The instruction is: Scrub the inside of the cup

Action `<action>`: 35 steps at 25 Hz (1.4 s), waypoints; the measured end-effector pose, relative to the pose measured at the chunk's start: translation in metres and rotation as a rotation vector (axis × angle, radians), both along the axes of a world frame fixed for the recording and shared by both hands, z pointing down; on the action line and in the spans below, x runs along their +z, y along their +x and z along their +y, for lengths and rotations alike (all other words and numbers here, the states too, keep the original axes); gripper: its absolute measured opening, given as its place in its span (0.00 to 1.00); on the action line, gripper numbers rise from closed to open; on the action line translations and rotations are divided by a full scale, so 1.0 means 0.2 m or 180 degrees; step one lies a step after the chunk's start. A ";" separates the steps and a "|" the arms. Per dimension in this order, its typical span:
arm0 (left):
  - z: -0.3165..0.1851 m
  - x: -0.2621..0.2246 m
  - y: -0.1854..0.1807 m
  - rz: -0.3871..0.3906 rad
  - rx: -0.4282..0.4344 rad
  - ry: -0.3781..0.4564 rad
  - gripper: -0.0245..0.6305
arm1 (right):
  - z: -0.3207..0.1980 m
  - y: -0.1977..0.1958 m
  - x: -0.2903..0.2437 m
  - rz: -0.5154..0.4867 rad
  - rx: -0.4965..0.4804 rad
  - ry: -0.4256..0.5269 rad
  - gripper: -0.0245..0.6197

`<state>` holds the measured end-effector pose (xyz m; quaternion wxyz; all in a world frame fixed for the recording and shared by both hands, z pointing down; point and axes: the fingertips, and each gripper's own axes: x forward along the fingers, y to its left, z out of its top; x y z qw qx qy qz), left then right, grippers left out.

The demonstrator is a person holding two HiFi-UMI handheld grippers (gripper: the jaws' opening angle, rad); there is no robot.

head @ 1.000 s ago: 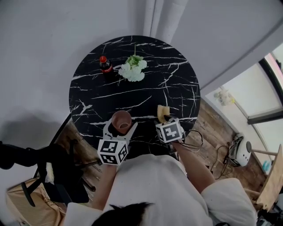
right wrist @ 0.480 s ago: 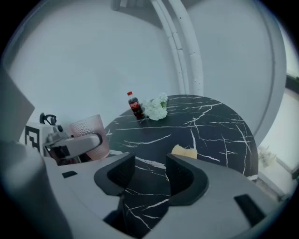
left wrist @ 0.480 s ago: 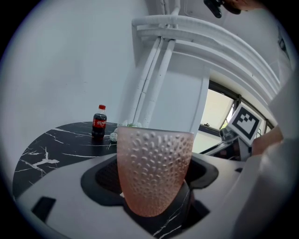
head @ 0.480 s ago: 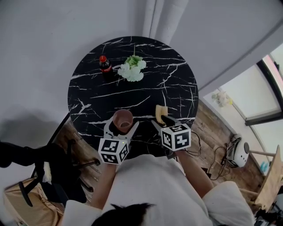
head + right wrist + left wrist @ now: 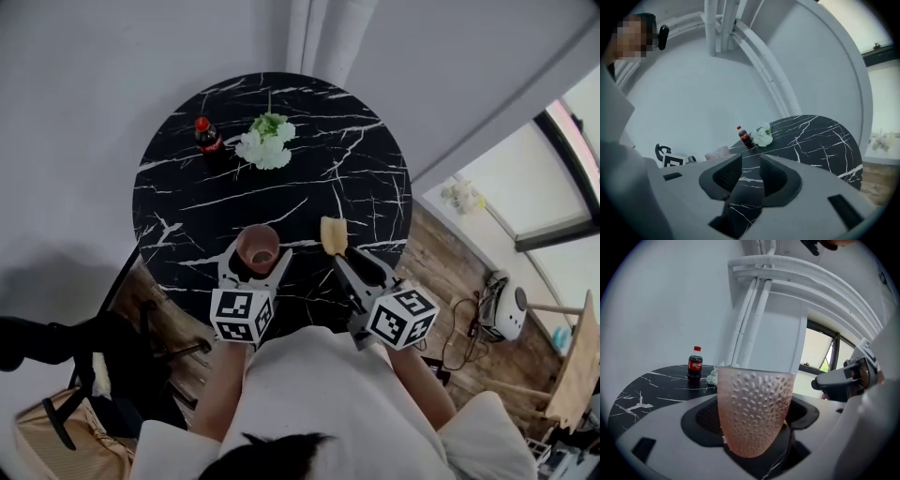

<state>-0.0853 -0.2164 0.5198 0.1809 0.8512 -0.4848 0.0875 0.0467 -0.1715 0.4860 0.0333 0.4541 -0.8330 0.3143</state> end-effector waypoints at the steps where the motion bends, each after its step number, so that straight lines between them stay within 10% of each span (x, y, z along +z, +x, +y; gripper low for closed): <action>1: 0.00 0.01 0.01 -0.0007 0.0002 0.0003 0.61 | 0.02 0.01 0.00 0.0023 0.0000 0.0018 0.24; 35: -0.20 0.37 0.12 -0.0207 -0.0147 -0.0192 0.61 | 0.12 0.18 0.02 0.0399 -0.0056 0.0015 0.10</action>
